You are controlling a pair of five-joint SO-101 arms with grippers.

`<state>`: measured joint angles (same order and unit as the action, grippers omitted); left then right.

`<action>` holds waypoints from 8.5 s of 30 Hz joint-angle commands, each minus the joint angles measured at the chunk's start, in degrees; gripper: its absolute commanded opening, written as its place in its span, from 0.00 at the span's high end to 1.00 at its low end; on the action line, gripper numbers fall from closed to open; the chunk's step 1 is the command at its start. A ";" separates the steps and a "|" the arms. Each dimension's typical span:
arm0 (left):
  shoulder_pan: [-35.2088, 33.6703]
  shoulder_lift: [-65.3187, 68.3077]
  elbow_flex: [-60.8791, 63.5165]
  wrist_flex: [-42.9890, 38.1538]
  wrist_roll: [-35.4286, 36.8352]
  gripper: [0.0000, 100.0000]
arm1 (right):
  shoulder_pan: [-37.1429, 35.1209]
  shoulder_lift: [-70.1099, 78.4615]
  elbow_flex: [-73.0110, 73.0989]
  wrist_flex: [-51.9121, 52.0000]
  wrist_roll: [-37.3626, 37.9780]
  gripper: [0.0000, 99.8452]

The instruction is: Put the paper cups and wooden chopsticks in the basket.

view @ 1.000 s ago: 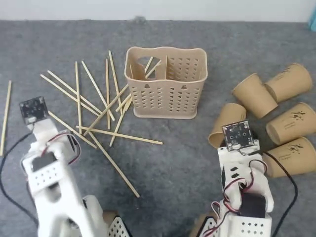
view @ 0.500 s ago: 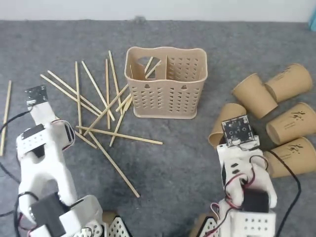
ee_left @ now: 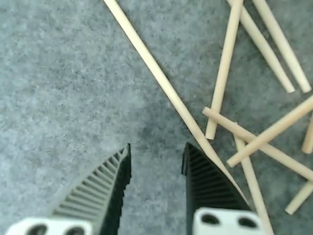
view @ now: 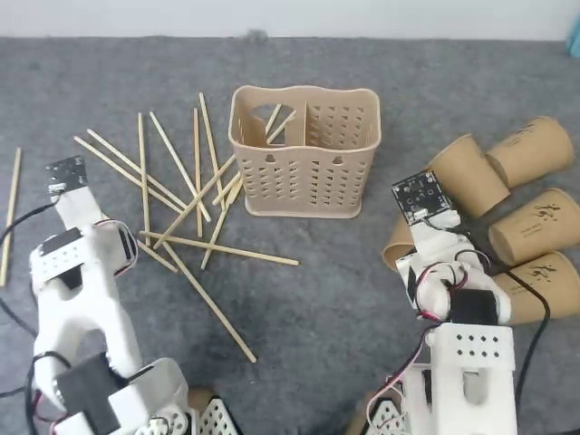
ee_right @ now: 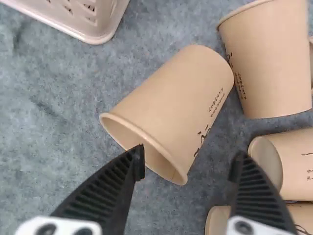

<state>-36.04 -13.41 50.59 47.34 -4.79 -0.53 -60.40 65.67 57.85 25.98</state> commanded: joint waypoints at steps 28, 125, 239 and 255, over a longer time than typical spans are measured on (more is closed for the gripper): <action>-0.26 0.26 -2.42 0.26 -0.62 0.83 | 8.66 1.01 11.78 -29.49 1.32 0.83; -0.09 0.44 -2.33 0.26 -0.70 0.83 | -10.33 68.44 -110.07 34.24 -19.78 0.99; -15.12 98.90 -146.77 27.87 -16.88 0.83 | 5.32 32.48 -5.10 -12.53 -11.43 0.99; -9.41 87.82 -146.77 42.55 -16.62 0.83 | 5.32 32.48 -5.10 -12.79 -11.34 0.99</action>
<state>-47.56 80.13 -93.67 89.27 -21.49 4.57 -25.14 60.75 45.80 13.85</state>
